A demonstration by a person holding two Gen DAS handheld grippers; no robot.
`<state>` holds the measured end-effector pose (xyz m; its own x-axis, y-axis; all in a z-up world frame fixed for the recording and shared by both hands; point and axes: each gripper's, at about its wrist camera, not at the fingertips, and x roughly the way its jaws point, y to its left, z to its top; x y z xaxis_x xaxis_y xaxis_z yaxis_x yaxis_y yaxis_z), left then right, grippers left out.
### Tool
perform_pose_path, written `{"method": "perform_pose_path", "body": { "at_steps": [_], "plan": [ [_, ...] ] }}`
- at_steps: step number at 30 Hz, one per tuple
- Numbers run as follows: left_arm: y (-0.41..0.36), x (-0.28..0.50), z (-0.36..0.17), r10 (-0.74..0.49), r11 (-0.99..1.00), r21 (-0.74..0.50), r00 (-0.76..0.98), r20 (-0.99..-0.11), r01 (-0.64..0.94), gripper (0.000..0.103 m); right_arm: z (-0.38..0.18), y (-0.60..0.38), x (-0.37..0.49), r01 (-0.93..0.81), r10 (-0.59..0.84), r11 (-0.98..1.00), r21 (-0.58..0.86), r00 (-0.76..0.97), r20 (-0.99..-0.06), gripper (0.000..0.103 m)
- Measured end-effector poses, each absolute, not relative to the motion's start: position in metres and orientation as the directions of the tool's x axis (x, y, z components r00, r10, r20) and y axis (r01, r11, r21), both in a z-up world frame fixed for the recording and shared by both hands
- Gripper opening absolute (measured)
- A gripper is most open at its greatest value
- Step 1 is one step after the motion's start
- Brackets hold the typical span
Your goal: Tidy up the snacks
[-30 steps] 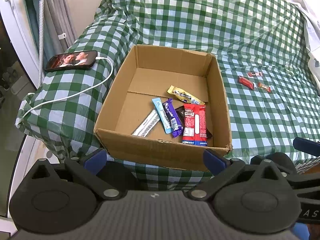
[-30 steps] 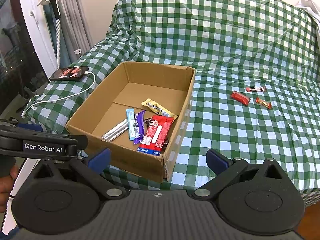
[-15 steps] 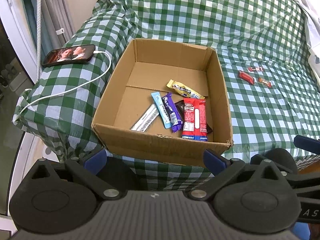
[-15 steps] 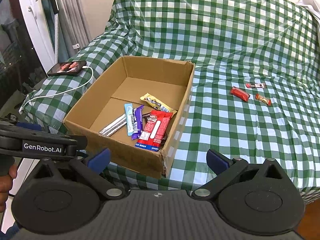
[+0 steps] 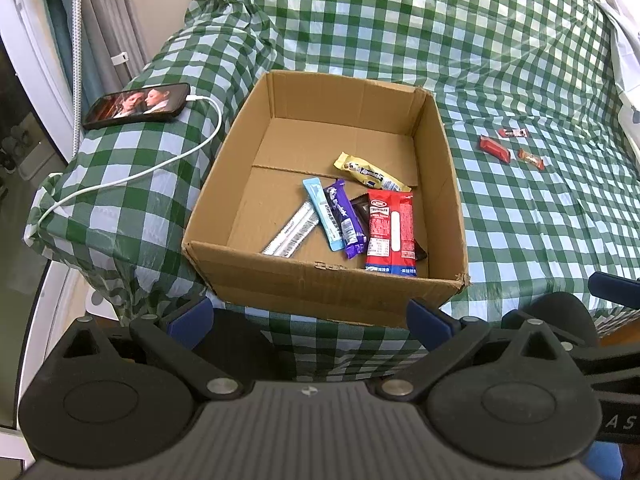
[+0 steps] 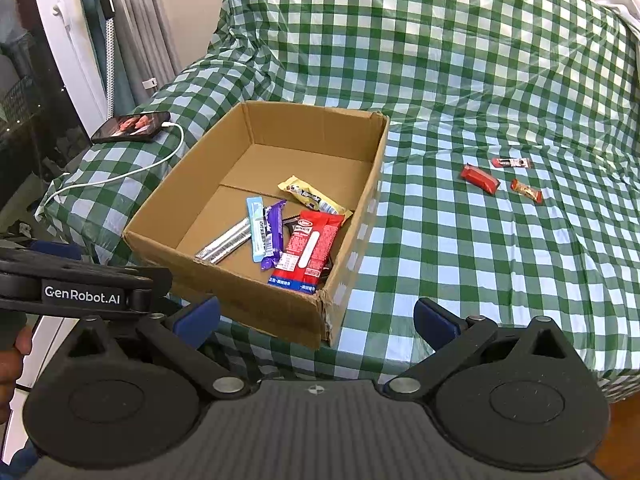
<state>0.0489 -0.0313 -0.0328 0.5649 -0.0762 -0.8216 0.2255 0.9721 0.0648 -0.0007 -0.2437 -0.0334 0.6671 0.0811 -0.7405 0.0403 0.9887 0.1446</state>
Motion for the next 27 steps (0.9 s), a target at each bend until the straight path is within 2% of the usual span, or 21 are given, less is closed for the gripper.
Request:
{"method": "perform_pose_path", "body": {
  "at_steps": [27],
  "plan": [
    [-0.033, 0.051, -0.049, -0.076, 0.973, 0.045, 0.502, -0.861, 0.225, 0.103, -0.041, -0.244, 0.006, 0.066, 0.093, 0.983, 0.169, 0.611, -0.786, 0.102]
  ]
}}
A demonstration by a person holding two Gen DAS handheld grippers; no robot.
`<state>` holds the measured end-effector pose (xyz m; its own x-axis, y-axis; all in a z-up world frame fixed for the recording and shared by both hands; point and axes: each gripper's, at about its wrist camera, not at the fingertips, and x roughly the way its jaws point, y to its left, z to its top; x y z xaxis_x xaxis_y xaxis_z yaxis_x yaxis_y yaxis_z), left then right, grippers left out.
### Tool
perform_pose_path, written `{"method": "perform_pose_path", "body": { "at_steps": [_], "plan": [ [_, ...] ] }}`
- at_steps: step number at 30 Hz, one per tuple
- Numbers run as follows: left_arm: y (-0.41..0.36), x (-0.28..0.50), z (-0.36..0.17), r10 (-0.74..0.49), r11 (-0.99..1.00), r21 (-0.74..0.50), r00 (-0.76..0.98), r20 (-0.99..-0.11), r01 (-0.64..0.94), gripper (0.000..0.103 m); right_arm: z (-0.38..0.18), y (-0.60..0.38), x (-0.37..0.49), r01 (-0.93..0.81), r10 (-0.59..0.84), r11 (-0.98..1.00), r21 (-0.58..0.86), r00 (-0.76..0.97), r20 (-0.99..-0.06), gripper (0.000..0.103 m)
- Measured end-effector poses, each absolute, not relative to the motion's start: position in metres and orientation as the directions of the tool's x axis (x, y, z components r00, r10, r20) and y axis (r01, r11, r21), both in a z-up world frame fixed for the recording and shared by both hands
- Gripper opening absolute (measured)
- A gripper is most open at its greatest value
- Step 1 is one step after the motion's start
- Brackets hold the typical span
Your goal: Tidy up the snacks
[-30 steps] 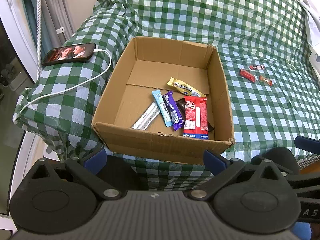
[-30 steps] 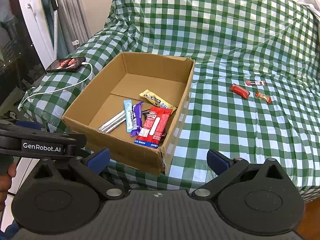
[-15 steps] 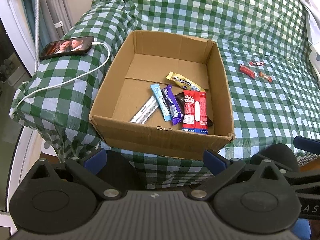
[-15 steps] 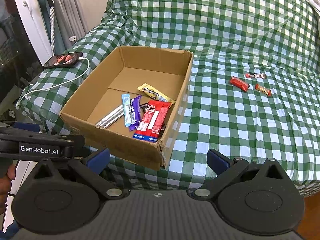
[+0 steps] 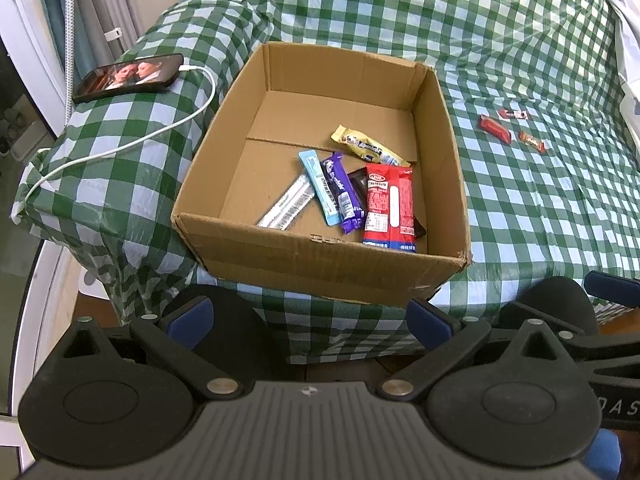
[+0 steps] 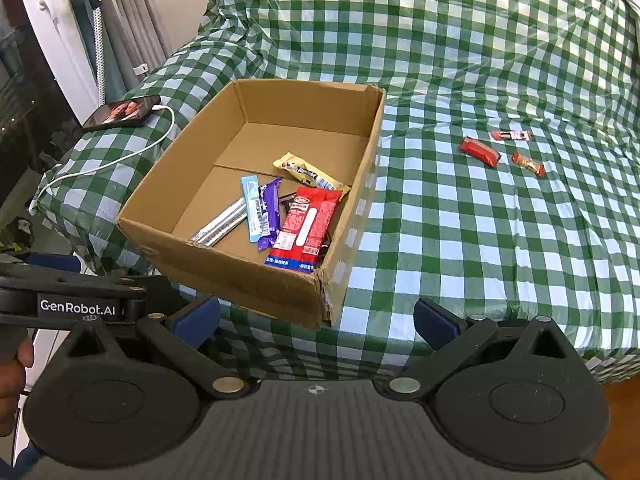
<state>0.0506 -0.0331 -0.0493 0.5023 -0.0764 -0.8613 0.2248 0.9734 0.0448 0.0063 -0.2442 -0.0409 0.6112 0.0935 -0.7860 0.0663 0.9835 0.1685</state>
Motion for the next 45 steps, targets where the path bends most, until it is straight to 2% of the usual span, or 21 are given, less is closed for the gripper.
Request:
{"method": "perform_pose_path", "body": {
  "at_steps": [17, 29, 45],
  "plan": [
    [-0.034, 0.054, -0.066, -0.071, 0.973, 0.036, 0.442, -0.894, 0.229, 0.103, -0.054, -0.245, 0.010, 0.089, 0.114, 0.977, 0.196, 0.559, -0.821, 0.102],
    [-0.034, 0.064, -0.091, -0.063, 0.973, 0.018, 0.338, -0.939, 0.229, 0.103, -0.078, -0.248, 0.021, 0.122, 0.156, 0.964, 0.238, 0.468, -0.870, 0.102],
    [-0.042, 0.080, -0.078, -0.066, 0.972, 0.030, 0.388, -0.919, 0.235, 0.103, -0.081, -0.254, 0.033, 0.116, 0.154, 0.965, 0.237, 0.481, -0.863, 0.102]
  ]
}}
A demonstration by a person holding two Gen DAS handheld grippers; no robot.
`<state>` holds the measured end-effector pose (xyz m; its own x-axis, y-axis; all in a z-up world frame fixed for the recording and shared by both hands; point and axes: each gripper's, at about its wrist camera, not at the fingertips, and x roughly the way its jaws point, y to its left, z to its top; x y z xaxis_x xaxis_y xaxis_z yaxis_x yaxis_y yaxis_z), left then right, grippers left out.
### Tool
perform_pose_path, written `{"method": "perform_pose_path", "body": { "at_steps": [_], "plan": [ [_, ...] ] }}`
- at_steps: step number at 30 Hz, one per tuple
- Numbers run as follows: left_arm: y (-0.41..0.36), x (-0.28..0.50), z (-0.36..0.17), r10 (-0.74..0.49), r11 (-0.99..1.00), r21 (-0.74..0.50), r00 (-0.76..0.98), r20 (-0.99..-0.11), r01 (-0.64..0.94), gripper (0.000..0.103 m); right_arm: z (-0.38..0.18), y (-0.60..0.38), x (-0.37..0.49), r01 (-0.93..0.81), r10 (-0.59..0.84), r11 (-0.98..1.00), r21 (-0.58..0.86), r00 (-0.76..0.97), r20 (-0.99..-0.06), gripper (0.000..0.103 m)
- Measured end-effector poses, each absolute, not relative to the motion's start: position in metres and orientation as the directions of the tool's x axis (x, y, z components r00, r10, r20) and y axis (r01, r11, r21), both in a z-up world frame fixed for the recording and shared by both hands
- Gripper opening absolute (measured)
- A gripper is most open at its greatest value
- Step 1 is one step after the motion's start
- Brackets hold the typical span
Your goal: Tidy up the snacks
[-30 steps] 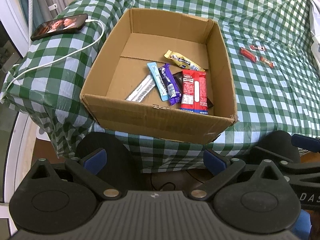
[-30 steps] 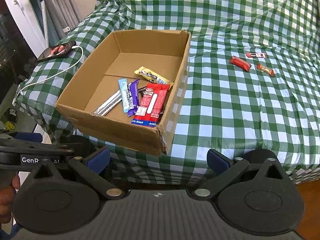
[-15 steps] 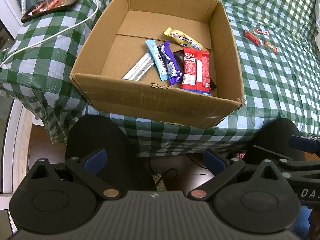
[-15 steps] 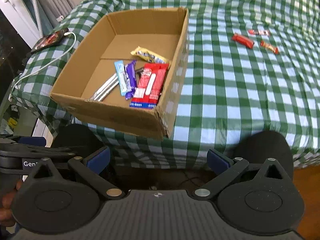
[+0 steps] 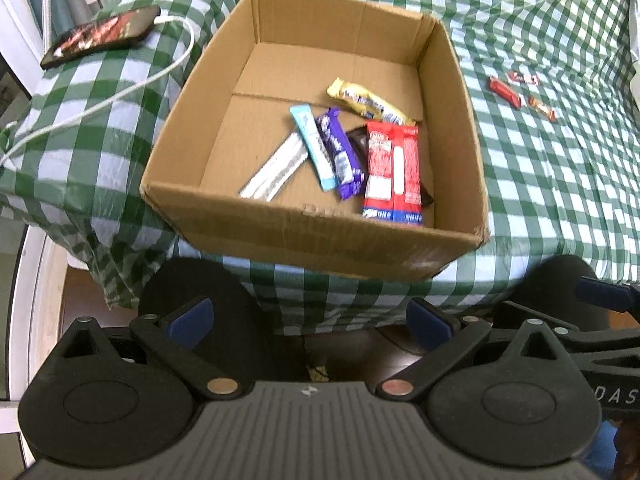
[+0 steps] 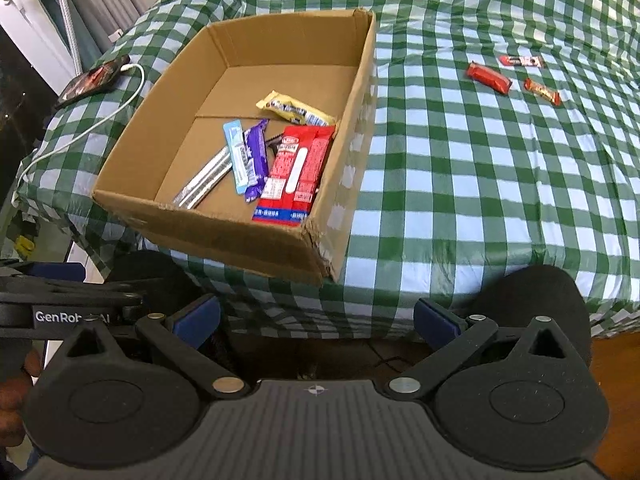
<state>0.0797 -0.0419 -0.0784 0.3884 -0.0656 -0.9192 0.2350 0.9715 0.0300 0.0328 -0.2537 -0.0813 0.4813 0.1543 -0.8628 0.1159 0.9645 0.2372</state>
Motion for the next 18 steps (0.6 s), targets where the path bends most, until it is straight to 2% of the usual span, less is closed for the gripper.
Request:
{"method": "perform_pose_path", "body": {
  "at_steps": [7, 18],
  "plan": [
    [-0.049, 0.092, -0.053, -0.080, 0.971, 0.035, 0.459, -0.885, 0.236, 0.103, -0.068, -0.260, 0.037, 0.100, 0.146, 0.965, 0.241, 0.558, -0.817, 0.102],
    [-0.082, 0.106, -0.039, -0.083, 0.958, 0.062, 0.475, -0.876, 0.281, 0.103, -0.062, -0.280, 0.045, 0.109, 0.154, 0.957, 0.269, 0.592, -0.791, 0.102]
  ]
}}
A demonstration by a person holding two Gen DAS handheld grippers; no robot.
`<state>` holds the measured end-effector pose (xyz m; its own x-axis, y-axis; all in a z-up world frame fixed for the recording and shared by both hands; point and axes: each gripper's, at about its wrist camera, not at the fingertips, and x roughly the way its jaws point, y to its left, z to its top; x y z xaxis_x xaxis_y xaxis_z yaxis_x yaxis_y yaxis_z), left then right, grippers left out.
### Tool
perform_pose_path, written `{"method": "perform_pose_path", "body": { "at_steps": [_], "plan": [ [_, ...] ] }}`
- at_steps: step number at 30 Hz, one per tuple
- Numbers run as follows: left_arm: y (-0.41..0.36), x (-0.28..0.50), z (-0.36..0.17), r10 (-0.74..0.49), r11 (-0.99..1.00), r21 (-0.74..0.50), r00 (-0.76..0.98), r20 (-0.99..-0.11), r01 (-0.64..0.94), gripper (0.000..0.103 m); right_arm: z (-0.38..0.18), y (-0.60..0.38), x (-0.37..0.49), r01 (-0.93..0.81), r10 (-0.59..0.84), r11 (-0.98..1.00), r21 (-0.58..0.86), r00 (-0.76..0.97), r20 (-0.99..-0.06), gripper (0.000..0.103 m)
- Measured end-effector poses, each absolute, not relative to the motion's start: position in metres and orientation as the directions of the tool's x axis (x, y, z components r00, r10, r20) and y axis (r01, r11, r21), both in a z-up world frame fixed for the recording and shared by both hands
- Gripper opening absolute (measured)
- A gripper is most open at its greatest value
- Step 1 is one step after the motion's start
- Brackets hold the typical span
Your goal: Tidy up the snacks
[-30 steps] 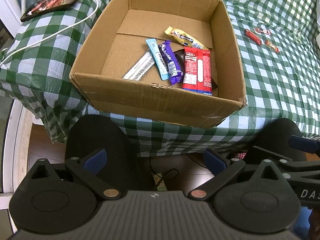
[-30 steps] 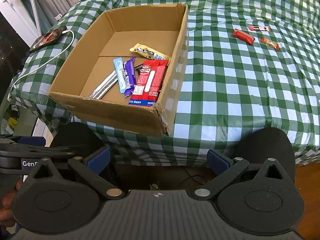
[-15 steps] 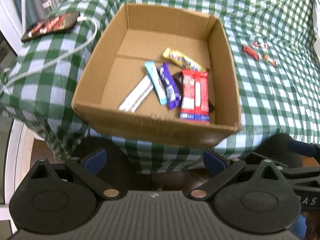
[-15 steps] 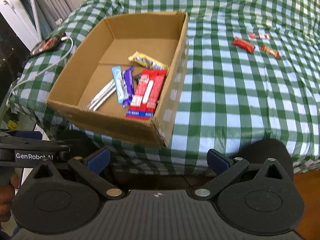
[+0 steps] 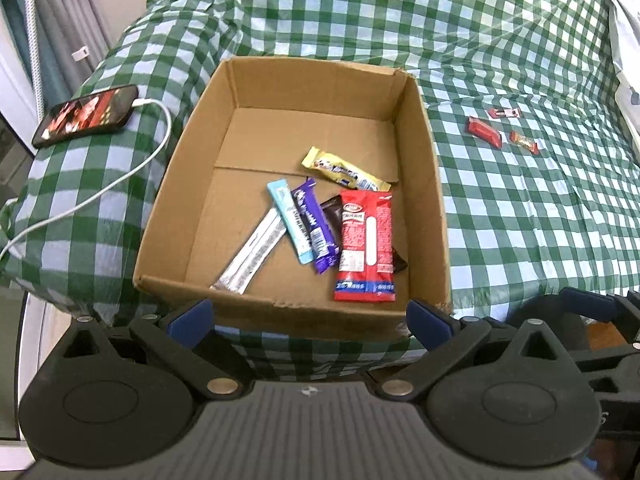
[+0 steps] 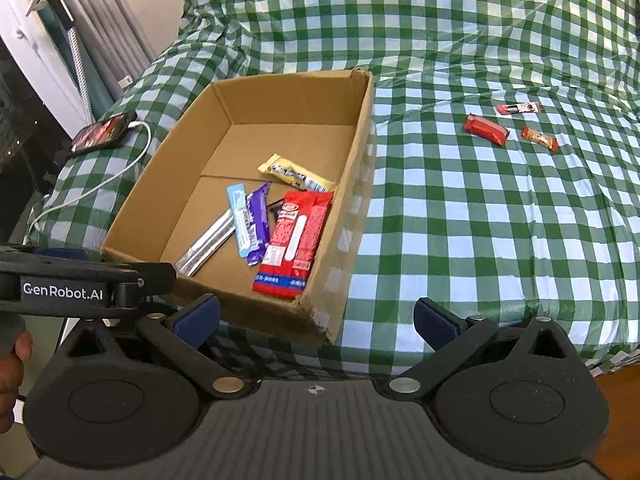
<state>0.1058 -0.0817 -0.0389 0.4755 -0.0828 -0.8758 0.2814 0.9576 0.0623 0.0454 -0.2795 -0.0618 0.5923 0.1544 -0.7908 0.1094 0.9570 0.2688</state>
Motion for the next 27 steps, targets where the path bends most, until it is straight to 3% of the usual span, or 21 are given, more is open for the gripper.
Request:
{"method": "perform_pose_path", "body": {
  "at_steps": [6, 16, 21, 27],
  "plan": [
    [-0.118, 0.118, -0.031, -0.084, 0.939, 0.098, 0.497, -0.863, 0.329, 0.103, -0.062, -0.313, 0.045, 0.168, 0.118, 0.947, 0.275, 0.616, -0.779, 0.102],
    [-0.236, 0.159, -0.029, -0.155, 0.861, 0.134, 0.503, -0.850, 0.490, 0.103, -0.071, -0.427, 0.050, 0.370, -0.060, 0.898, 0.240, 0.643, -0.764, 0.102],
    [-0.308, 0.211, -0.061, -0.158, 0.866, 0.080, 0.422, -0.892, 0.494, 0.103, -0.091, -0.492, 0.070, 0.415, -0.149, 0.891, 0.187, 0.653, -0.742, 0.102],
    [-0.393, 0.301, -0.123, -0.134, 0.932, -0.014, 0.309, -0.941, 0.361, 0.103, -0.142, -0.567, 0.134, 0.411, -0.222, 0.906, 0.099, 0.662, -0.716, 0.102]
  ]
}}
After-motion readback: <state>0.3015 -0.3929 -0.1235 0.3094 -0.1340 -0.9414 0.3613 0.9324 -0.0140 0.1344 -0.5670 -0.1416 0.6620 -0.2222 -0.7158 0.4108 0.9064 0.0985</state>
